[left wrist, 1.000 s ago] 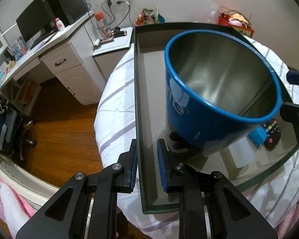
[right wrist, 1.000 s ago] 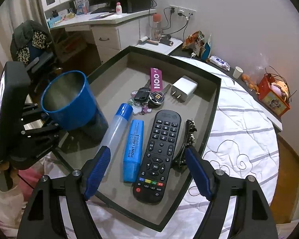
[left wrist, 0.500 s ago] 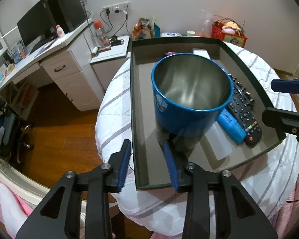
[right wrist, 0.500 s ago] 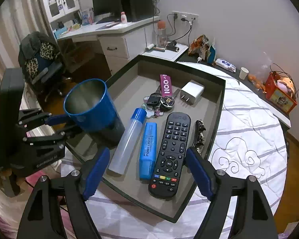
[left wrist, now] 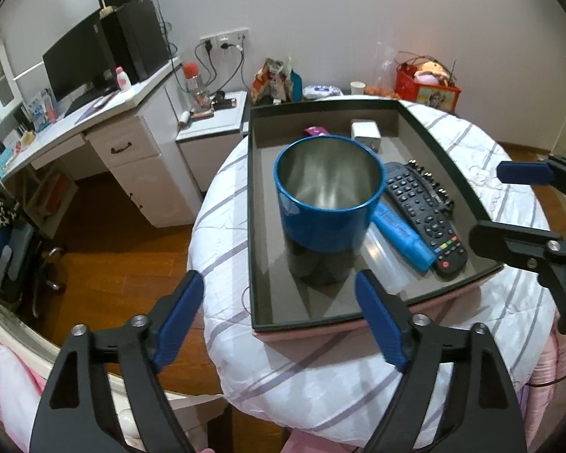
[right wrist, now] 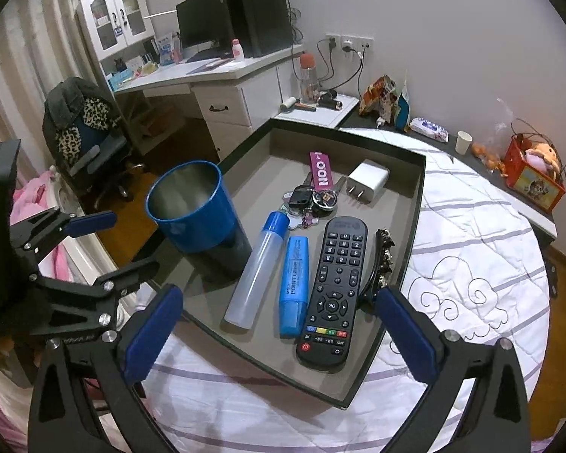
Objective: Organize rigid objects
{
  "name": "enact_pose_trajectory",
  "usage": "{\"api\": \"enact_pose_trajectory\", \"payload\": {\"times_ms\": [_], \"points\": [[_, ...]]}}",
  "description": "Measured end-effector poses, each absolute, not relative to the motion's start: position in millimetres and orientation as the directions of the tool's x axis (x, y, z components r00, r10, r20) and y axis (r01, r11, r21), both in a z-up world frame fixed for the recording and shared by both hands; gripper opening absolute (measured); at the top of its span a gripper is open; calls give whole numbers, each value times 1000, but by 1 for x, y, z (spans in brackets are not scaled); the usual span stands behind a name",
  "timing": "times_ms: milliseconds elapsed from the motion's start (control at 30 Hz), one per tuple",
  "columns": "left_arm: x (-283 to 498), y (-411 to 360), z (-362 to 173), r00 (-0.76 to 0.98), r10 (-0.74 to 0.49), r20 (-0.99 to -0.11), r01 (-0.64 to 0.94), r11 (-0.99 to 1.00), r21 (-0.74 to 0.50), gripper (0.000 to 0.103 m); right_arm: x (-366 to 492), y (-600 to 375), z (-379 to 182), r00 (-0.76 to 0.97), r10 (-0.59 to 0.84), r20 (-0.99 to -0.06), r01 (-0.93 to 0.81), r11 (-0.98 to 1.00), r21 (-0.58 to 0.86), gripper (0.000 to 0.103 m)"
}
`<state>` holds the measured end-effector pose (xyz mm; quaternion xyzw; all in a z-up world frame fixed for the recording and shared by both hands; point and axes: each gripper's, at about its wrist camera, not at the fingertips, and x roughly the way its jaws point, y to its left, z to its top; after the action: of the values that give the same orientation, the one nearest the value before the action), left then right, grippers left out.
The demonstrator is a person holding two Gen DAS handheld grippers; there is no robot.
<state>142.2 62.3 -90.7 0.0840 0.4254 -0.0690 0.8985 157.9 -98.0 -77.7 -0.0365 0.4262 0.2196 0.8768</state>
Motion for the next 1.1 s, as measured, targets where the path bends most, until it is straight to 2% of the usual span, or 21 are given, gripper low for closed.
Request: {"api": "enact_pose_trajectory", "payload": {"times_ms": [400, 700, 1100], "points": [[123, 35, -78, 682, -65, -729, 189, 978, 89, 100, 141, -117, -65, 602, 314, -734, -375, 923, 88, 103], [115, -2, -72, 719, -62, -692, 226, 963, 148, 102, 126, -142, -58, 646, 296, -703, -339, 937, 83, 103], [119, -17, -69, 758, -1, -652, 157, 971, 181, 102, 126, -154, -68, 650, 328, -686, -354, 929, 109, 103]]}}
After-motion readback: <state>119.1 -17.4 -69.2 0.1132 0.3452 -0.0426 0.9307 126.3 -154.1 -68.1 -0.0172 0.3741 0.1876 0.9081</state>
